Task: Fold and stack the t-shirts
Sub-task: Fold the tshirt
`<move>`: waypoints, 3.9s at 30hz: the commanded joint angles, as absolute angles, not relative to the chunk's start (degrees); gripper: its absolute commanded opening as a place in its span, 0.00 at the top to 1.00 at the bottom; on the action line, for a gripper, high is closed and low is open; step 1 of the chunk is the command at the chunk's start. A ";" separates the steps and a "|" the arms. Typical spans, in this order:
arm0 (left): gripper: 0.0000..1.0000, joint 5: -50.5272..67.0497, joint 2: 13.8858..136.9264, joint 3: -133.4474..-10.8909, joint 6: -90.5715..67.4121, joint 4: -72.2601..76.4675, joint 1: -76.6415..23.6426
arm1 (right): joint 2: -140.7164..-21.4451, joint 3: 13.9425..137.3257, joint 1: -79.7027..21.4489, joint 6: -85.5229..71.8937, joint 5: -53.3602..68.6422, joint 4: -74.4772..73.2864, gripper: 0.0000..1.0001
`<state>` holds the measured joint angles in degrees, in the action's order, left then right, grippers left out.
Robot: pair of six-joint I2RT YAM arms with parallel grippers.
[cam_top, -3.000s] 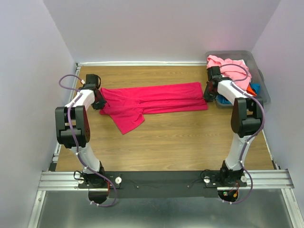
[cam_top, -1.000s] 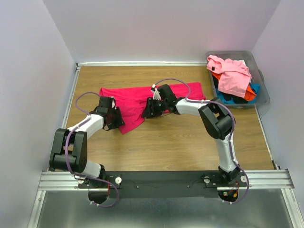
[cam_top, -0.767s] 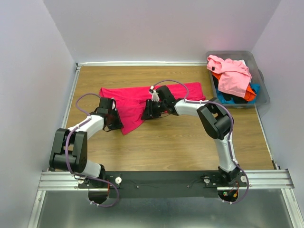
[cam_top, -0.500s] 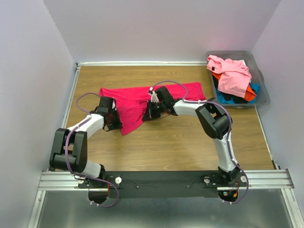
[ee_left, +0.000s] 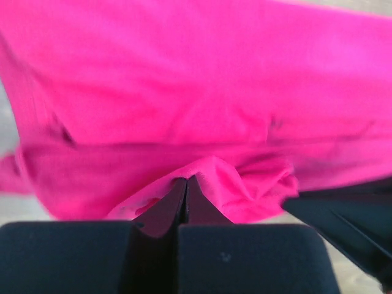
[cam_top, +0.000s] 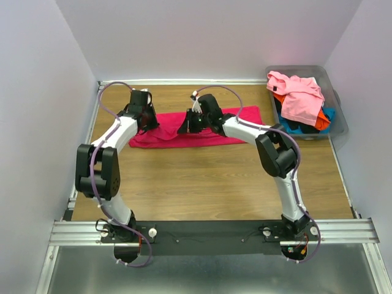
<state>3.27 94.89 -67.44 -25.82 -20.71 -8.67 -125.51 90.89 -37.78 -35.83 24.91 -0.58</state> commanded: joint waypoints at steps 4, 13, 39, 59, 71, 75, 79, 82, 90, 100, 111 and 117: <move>1.00 -1.13 104.31 -79.88 -22.33 -20.39 -8.00 | -132.97 101.50 -33.58 -38.14 23.20 -1.14 0.99; 1.00 -0.27 112.14 -87.54 -21.28 -15.91 -7.47 | -139.57 107.31 -31.29 -39.02 23.12 -1.14 0.99; 1.00 6.06 123.66 -95.27 -19.86 -20.20 -7.12 | -140.71 105.38 -30.23 -41.13 23.29 -1.06 0.97; 1.00 10.98 117.42 -96.94 -21.01 -31.55 -5.10 | -135.79 101.95 -30.32 -39.99 25.22 -1.14 0.97; 1.00 12.74 117.51 -101.69 -19.07 -37.26 -4.66 | -134.83 102.48 -30.23 -42.62 27.77 -1.14 0.97; 1.00 11.78 117.51 -101.60 -18.28 -38.49 -4.75 | -134.65 102.30 -30.32 -43.94 29.26 -1.06 0.97; 0.98 10.29 116.98 -99.50 -18.46 -36.48 -4.75 | -135.17 102.04 -30.50 -44.30 30.50 -1.14 0.96; 0.94 9.76 117.07 -97.39 -19.07 -34.02 -4.75 | -135.70 101.78 -30.76 -44.38 30.59 -1.14 0.96; 0.80 14.50 118.30 -91.06 -20.48 -25.58 -4.66 | -137.02 102.22 -30.76 -44.47 30.50 -1.14 0.96; 0.24 11.51 112.59 -83.94 -20.48 -17.67 -4.13 | -137.11 102.30 -30.76 -44.03 30.50 -1.14 0.96; 0.27 12.31 111.27 -77.26 -16.35 -11.87 -4.22 | -137.72 103.27 -30.85 -44.21 30.93 -1.14 0.96; 0.27 11.69 110.74 -74.36 -14.33 -7.74 -4.48 | -137.72 103.27 -30.76 -44.12 30.94 -1.14 0.96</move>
